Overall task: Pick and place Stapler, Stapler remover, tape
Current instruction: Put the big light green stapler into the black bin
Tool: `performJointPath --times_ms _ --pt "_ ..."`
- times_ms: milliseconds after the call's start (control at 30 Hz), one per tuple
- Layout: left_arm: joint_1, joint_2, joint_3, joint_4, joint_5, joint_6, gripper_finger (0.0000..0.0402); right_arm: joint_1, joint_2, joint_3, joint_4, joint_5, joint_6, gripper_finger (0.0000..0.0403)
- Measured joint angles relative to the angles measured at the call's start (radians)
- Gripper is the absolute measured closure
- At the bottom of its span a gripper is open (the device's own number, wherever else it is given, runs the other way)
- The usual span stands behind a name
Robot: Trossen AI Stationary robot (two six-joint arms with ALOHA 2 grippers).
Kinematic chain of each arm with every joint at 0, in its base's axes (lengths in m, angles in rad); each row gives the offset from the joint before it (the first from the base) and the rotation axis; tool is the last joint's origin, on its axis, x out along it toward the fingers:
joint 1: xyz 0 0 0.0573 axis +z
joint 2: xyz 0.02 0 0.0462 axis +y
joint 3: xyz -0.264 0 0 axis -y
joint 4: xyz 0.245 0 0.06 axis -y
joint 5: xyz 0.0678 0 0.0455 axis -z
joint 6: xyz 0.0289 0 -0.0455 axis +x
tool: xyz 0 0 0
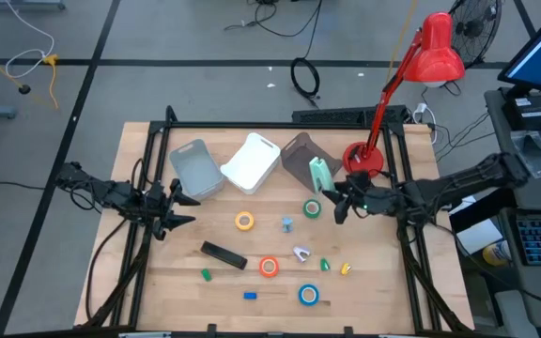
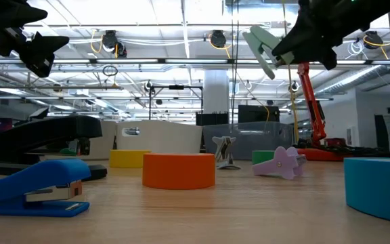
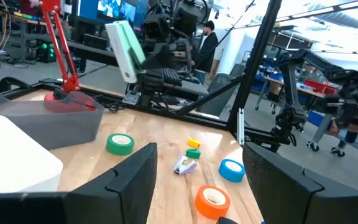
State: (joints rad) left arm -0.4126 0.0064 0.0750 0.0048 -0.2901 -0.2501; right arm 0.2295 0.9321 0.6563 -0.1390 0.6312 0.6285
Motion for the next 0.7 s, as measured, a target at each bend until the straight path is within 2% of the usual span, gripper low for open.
performJointPath --times_ms 200,500,700 --pt "0.000 0.000 0.000 0.006 0.000 -0.003 0.0160 -0.107 0.000 0.000 0.000 -0.030 -0.080 0.0281" --pt "0.000 0.000 0.000 0.030 0.000 -0.003 0.0160 -0.317 0.016 0.006 0.006 -0.273 -0.148 0.0281" --pt "0.000 0.000 0.000 0.031 0.000 -0.002 0.0160 -0.420 0.113 0.093 -0.039 -0.383 -0.248 0.0281"
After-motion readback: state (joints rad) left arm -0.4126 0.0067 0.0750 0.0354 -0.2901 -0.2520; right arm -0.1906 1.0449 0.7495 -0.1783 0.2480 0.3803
